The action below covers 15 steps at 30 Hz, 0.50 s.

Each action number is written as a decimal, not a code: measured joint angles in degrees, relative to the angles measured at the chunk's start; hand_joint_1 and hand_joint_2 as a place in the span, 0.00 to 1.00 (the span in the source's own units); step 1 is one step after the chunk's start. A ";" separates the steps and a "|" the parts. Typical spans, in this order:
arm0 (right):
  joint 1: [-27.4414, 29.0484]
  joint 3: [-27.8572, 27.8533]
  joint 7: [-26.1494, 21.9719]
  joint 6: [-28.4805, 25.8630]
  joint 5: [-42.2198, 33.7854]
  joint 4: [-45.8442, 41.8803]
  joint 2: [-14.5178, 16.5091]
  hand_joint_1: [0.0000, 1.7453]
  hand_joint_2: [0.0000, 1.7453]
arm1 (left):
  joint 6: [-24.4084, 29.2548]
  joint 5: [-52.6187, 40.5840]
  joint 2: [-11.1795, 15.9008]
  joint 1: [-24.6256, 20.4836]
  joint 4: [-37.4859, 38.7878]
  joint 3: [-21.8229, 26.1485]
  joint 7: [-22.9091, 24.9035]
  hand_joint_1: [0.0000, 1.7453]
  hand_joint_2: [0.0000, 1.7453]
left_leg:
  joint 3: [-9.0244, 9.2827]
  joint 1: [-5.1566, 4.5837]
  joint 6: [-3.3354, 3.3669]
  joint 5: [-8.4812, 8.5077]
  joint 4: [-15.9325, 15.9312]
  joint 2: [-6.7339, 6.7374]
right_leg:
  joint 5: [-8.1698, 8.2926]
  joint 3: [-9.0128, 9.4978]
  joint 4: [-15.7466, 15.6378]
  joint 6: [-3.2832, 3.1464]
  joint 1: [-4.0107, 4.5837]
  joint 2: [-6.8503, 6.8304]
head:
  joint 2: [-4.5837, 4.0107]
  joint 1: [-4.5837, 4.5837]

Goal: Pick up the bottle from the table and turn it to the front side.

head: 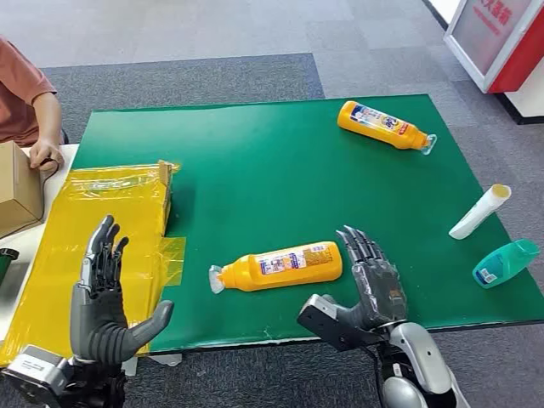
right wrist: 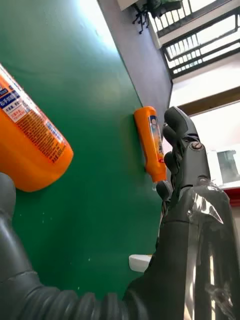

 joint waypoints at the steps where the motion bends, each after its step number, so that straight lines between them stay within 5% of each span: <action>1: -0.35 0.19 0.05 0.09 0.19 0.54 0.00 0.00 1.00 | -0.10 0.27 0.01 -0.35 0.00 0.04 0.05 0.00 1.00 | 0.00 0.00 0.00 0.00 0.00 0.00 | 0.00 0.00 0.00 0.00 0.00 0.00 | 0.00 0.01; 15: -7.67 7.76 5.76 0.44 13.47 14.72 0.05 0.00 1.00 | -0.88 2.17 0.29 -6.49 0.15 1.56 1.83 0.00 1.00 | -0.01 0.00 0.02 0.01 0.00 0.00 | -0.01 0.00 0.01 0.01 0.00 0.00 | 0.00 0.01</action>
